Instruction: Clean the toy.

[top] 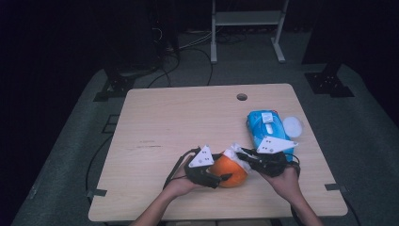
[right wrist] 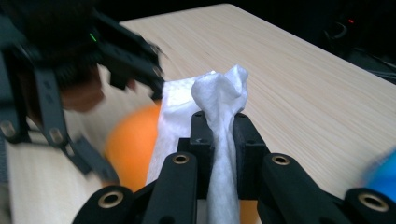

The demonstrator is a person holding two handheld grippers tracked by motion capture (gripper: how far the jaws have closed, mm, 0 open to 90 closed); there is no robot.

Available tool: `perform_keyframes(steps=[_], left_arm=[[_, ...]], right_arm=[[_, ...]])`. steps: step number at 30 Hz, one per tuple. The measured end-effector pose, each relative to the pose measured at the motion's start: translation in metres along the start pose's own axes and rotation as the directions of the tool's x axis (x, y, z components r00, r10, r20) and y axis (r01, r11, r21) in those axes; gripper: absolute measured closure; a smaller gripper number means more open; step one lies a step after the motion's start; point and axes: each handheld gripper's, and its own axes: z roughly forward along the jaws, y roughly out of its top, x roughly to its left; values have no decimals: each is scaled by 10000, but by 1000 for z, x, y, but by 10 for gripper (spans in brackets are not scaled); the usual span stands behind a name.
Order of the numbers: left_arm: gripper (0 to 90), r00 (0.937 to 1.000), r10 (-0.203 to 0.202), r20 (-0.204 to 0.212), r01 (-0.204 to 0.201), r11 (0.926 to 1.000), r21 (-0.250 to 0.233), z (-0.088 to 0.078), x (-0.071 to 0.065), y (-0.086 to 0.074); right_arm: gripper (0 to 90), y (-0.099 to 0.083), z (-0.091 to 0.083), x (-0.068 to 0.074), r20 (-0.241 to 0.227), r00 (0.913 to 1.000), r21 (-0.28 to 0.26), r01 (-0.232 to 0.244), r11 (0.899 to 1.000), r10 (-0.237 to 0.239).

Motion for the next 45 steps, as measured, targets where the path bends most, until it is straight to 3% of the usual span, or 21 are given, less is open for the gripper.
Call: perform_keyframes(steps=[2, 5, 8, 10, 13, 20, 26, 31, 34, 37, 41, 45], left_arm=[[288, 9998, -212, 38, 212, 9997, -82, -1, 3, -2], [285, 9998, -204, -74, 204, 9998, -27, -1, 3, -1], [283, 9987, -492, -114, 491, 9988, -75, -1, 5, -2], [283, 9990, -441, -66, 441, 9990, -95, -1, 5, -2], [281, 9992, -387, 18, 387, 9992, -45, -2, 4, -3], [281, 9993, -377, 89, 377, 9993, -57, -4, 7, -5], [277, 9956, -935, 88, 937, 9954, -197, -9, 17, -8], [277, 9909, -1347, 14, 1346, 9904, -305, -12, 22, -10], [278, 9905, -1377, 18, 1377, 9900, -294, -13, 23, -10], [288, 9939, -1103, 91, 1105, 9935, -287, -12, 20, -9], [304, 9988, -417, 261, 423, 9989, -214, -9, 13, -8], [304, 9989, 252, 387, -249, 9997, -82, -7, 4, -5]], right_arm=[[800, -4, -1, -2, 19, 10000, 61, -33, 10000, 33], [800, -3, -1, 4, -14, 9999, 47, 121, 9999, -121], [800, 1, -2, 11, -335, 9993, -108, 170, 9998, -174], [799, 4, 0, 16, -550, 9979, -168, 340, 9993, -348], [799, 5, 3, 19, -481, 9973, -110, 548, 9984, -552], [799, -5, 1, -2, -358, 9991, -201, -232, 9995, 225], [799, -17, 1, -14, -330, 9955, 78, -888, 9960, 890], [799, -14, 2, -7, -438, 9967, 52, -678, 9977, 680], [799, -13, 2, -6, -520, 9967, 30, -623, 9981, 624], [799, -14, 2, -8, -573, 9953, 18, -781, 9969, 781], [799, -18, 2, -16, -665, 9913, -48, -1144, 9934, 1139], [799, -21, 2, -21, -765, 9868, -79, -1436, 9896, 1426]])
